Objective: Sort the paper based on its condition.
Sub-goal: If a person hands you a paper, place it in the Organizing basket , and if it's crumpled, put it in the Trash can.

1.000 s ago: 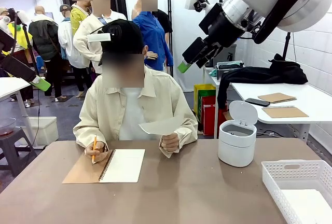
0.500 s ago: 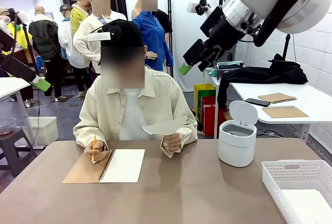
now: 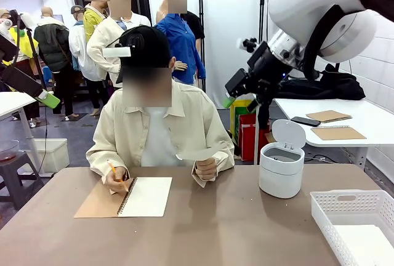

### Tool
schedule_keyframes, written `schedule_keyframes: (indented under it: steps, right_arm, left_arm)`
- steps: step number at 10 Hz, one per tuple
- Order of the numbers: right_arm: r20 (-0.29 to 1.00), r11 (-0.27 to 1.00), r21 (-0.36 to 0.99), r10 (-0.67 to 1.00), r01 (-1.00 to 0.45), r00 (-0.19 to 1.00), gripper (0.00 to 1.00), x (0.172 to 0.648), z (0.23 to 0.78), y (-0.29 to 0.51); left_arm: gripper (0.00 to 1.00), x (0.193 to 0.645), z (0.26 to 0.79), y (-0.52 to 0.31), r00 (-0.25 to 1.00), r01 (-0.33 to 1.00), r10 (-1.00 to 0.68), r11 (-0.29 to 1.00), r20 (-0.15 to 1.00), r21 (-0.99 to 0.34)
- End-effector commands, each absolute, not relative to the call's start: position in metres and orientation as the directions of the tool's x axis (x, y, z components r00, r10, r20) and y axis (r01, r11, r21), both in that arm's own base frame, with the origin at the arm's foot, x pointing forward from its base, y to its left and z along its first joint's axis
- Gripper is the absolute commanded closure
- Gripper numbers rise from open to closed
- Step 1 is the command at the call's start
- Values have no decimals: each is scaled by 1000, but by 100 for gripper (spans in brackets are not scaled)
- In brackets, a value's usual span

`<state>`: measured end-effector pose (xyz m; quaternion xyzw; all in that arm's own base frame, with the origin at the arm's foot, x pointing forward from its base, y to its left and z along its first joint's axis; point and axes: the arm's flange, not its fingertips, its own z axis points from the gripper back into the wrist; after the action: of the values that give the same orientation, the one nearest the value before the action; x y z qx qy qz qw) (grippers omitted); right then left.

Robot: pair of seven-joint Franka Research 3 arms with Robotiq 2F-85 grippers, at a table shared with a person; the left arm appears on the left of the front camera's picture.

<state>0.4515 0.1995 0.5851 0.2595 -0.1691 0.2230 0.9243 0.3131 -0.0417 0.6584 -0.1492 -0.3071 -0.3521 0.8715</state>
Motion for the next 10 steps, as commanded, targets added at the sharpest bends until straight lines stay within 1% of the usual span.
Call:
schedule_keyframes:
  steps: [1, 2, 3, 4, 5, 6, 7, 8, 9, 10]
  right_arm:
    - [282, 770, 551, 189, -320, 941, 0, 475, 566, 198]
    - [203, 772, 588, 149, -242, 968, 0, 482, 548, 196]
    - [156, 777, 600, 122, -192, 980, 0, 483, 534, 197]
    - [84, 783, 613, 69, -106, 994, 0, 483, 516, 198]
    - [63, 770, 634, 28, -62, 998, 0, 485, 502, 202]
    - [16, 736, 677, -46, 23, 999, 0, 490, 486, 205]
    - [-24, 719, 689, -103, 91, 994, 0, 493, 477, 205]
    - [55, 769, 639, -43, -1, 998, 0, 494, 477, 206]
    - [-2, 755, 656, -16, 13, 1000, 0, 490, 484, 201]
    - [-2, 755, 656, -16, 13, 1000, 0, 490, 484, 201]
  left_arm:
    - [0, 313, 659, -41, 562, 705, -519, 708, 644, -44]
    - [0, 313, 659, -41, 562, 705, -519, 708, 644, -44]
    - [0, 313, 659, -41, 562, 705, -519, 708, 644, -44]
    - [0, 313, 659, -41, 562, 705, -519, 708, 644, -44]
    - [0, 313, 659, -41, 562, 705, -519, 708, 644, -44]
    - [0, 313, 659, -41, 562, 705, -519, 708, 644, -44]
    - [0, 313, 659, -41, 562, 705, -519, 708, 644, -44]
    - [0, 313, 659, -41, 562, 705, -519, 708, 644, -44]
    - [0, 313, 659, -41, 562, 705, -519, 708, 644, -44]
    - [0, 313, 659, -41, 562, 705, -519, 708, 644, -44]
